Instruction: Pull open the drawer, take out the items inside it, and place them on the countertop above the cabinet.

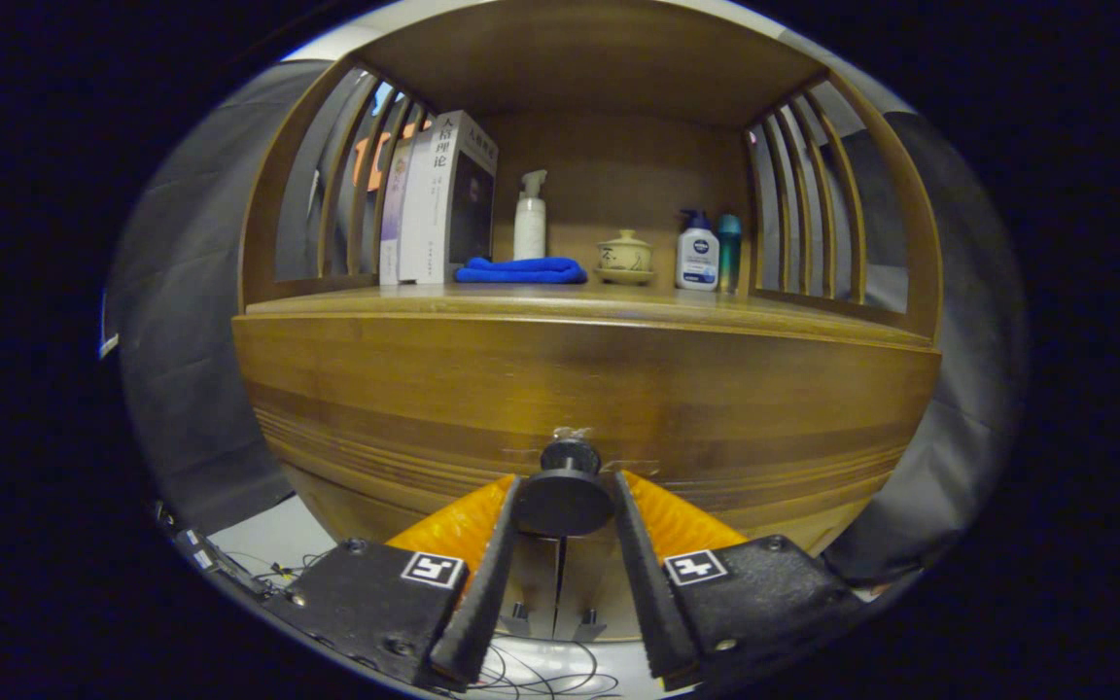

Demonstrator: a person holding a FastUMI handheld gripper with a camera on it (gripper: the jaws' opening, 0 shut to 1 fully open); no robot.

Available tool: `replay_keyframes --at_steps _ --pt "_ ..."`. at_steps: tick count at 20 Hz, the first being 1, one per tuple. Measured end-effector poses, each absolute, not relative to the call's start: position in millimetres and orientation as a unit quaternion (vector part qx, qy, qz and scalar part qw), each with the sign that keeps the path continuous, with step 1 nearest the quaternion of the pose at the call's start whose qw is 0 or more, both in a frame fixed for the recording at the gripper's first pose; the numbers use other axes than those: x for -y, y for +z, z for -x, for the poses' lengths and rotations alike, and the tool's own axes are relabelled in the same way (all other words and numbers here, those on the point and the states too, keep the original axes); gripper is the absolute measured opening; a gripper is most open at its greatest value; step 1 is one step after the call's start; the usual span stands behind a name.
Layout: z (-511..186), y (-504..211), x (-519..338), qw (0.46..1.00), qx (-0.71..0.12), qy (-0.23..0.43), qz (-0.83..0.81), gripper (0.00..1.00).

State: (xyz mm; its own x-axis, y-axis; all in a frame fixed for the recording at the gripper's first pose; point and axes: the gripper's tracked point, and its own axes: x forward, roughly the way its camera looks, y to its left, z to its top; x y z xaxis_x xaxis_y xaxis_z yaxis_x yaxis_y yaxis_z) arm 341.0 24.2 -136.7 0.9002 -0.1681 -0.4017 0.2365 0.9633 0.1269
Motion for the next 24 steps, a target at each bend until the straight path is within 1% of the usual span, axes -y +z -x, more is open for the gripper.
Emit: replay_keyframes --at_steps 3,8,12,15,24 --pt "-341 -138 -29 0.971 -0.201 -0.097 -0.088 0.45" --pt "-339 -138 -29 0.972 -0.203 -0.090 -0.079 0.37" --pt "-334 -137 -29 0.972 -0.209 -0.078 -0.067 0.35" --pt "-315 -135 -36 0.973 -0.208 -0.075 -0.066 0.34" --pt "-276 -129 -45 0.979 -0.181 -0.074 -0.058 0.31"
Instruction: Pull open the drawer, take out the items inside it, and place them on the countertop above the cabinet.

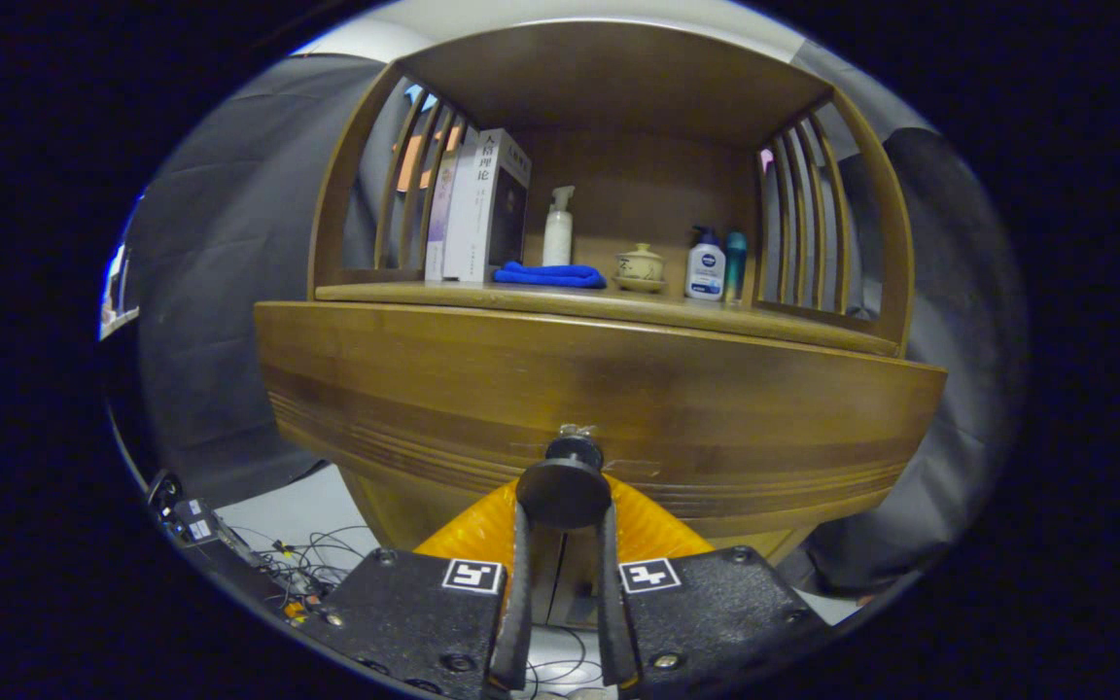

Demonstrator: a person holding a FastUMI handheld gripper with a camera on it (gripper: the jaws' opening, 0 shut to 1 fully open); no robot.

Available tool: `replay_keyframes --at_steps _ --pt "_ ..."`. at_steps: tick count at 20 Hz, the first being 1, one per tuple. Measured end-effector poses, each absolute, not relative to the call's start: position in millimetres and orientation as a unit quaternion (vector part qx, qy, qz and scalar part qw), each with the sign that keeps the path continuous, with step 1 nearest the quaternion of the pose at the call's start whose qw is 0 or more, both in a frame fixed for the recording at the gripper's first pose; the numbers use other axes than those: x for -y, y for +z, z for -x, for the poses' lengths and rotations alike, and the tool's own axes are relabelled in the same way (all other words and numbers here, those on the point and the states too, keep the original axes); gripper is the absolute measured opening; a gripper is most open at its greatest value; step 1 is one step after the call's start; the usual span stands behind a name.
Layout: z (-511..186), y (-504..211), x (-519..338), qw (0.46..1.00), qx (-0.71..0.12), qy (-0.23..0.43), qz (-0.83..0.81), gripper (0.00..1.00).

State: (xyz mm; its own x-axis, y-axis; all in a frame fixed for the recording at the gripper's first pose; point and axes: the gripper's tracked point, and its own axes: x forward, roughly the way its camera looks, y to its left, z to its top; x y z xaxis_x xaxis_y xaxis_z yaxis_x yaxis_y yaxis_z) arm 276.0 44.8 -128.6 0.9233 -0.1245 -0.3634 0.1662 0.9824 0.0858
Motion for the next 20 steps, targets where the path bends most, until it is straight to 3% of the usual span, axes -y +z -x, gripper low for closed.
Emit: replay_keyframes --at_steps 9,20 --pt "-215 -122 -60 0.986 -0.139 -0.083 -0.050 0.30" --pt "-173 -129 -71 0.984 -0.151 -0.075 -0.056 0.30"
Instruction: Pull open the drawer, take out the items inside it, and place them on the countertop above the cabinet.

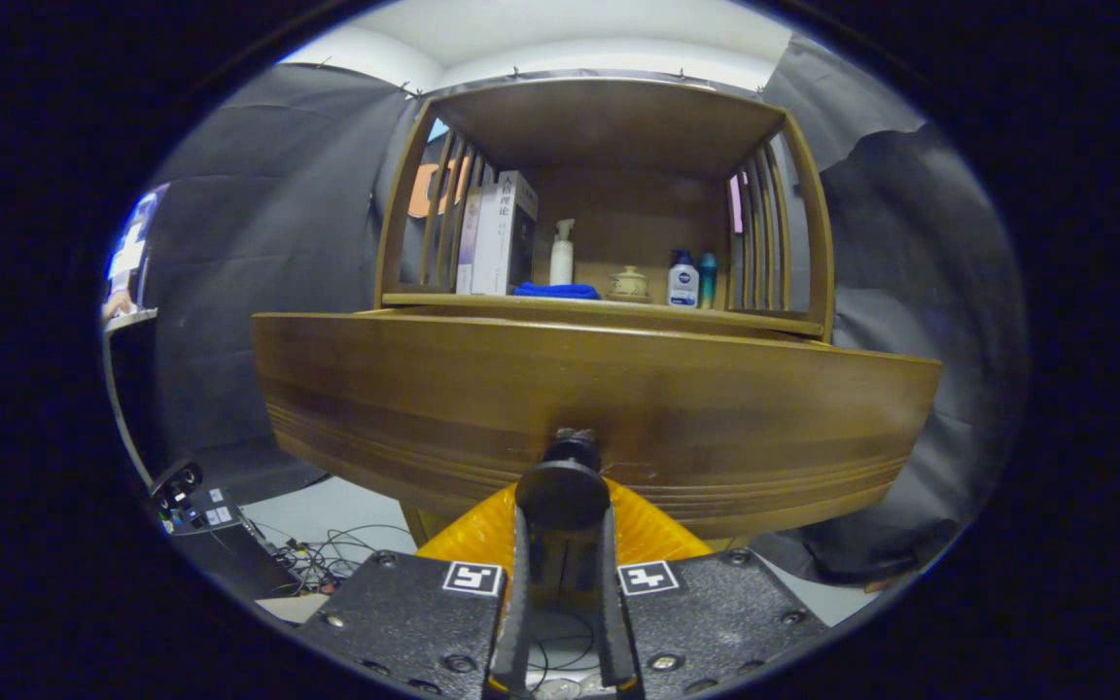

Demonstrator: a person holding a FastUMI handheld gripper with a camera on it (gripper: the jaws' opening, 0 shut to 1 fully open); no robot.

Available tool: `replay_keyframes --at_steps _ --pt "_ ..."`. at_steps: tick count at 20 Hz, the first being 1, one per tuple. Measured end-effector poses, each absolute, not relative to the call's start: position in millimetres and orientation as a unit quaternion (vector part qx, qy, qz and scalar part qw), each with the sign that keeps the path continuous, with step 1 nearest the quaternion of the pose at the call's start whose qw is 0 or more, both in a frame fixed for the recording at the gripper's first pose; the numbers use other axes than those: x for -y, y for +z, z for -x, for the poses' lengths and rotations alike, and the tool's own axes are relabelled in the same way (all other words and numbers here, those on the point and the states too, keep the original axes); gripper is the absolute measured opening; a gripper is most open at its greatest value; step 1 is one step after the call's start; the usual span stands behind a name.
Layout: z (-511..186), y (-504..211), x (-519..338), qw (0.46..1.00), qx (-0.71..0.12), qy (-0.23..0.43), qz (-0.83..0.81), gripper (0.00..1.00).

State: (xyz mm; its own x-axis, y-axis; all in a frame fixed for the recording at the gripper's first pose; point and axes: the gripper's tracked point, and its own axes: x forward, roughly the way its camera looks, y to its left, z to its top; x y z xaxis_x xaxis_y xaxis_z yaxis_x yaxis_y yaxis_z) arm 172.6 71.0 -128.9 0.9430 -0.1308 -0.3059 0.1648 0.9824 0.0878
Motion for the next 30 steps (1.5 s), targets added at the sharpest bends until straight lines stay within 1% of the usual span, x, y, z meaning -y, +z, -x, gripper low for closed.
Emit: replay_keyframes --at_steps 1,5,6,9,10,11,13,15,17,19,21,22,24,27,29,30 --pt "-170 -124 -69 0.984 -0.149 -0.077 -0.055 0.33" --pt "-163 -68 -64 0.993 -0.089 -0.079 -0.001 0.89" --pt "-160 -49 -66 0.994 -0.072 -0.077 0.013 1.00" --pt "-166 10 -66 0.997 -0.038 -0.068 0.020 1.00" --pt "-175 26 -61 0.997 -0.039 -0.065 0.017 1.00" --pt "-185 37 -59 0.997 -0.050 -0.057 0.012 1.00" --pt "-210 44 -53 0.994 -0.102 -0.037 -0.010 1.00" --pt "-233 33 -46 0.981 -0.185 -0.024 -0.042 1.00" --pt "-247 4 -41 0.953 -0.294 -0.017 -0.078 1.00" --pt "-253 -21 -33 0.922 -0.372 -0.020 -0.106 1.00" --pt "-259 -49 -28 0.898 -0.423 -0.026 -0.115 0.99" --pt "-261 -62 -28 0.884 -0.450 -0.028 -0.127 0.96" --pt "-261 -76 -28 0.861 -0.485 -0.034 -0.150 0.95" --pt "-261 -89 -20 0.853 -0.499 -0.051 -0.142 0.95" --pt "-262 -97 -11 0.855 -0.501 -0.059 -0.119 0.88" --pt "-264 -98 -11 0.855 -0.502 -0.057 -0.114 0.81"
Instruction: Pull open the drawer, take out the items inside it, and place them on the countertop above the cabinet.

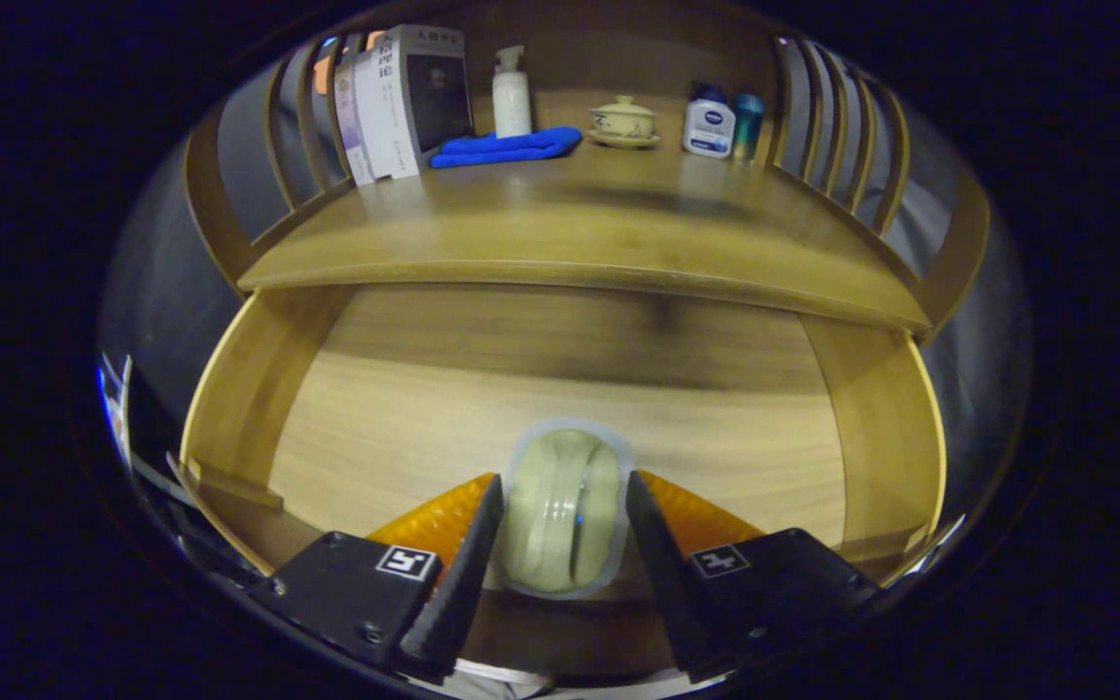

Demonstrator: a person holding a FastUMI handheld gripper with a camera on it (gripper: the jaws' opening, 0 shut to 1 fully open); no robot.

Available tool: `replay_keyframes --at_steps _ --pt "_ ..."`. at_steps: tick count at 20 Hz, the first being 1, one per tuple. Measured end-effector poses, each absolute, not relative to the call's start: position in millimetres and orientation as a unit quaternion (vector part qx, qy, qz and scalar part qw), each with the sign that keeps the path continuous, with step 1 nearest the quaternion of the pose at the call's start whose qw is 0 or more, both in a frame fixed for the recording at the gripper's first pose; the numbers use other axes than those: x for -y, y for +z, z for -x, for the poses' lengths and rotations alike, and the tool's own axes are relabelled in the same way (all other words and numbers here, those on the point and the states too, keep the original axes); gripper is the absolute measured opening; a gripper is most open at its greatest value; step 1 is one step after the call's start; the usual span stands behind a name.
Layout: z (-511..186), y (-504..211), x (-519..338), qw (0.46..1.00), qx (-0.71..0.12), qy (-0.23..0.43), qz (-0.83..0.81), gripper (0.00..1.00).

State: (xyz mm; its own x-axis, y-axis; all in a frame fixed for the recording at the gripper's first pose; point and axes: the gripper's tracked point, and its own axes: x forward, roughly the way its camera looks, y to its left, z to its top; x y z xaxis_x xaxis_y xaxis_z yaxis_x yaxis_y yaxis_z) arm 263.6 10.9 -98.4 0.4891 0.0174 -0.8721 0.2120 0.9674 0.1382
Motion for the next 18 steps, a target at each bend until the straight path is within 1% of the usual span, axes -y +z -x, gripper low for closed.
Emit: replay_keyframes --at_steps 1,2,5,8,10,14,18 --pt "-264 -99 -12 0.855 -0.503 -0.054 -0.114 0.77" --pt "-264 -99 -12 0.853 -0.506 -0.052 -0.114 0.69" --pt "-267 -103 -15 0.855 -0.503 -0.045 -0.121 0.60" --pt "-268 -102 -17 0.857 -0.495 -0.041 -0.141 0.22" --pt "-271 -98 -16 0.863 -0.485 -0.036 -0.139 0.19" --pt "-278 -73 -10 0.884 -0.446 -0.039 -0.132 0.19" --pt "-276 -59 -10 0.892 -0.436 -0.036 -0.112 0.19"
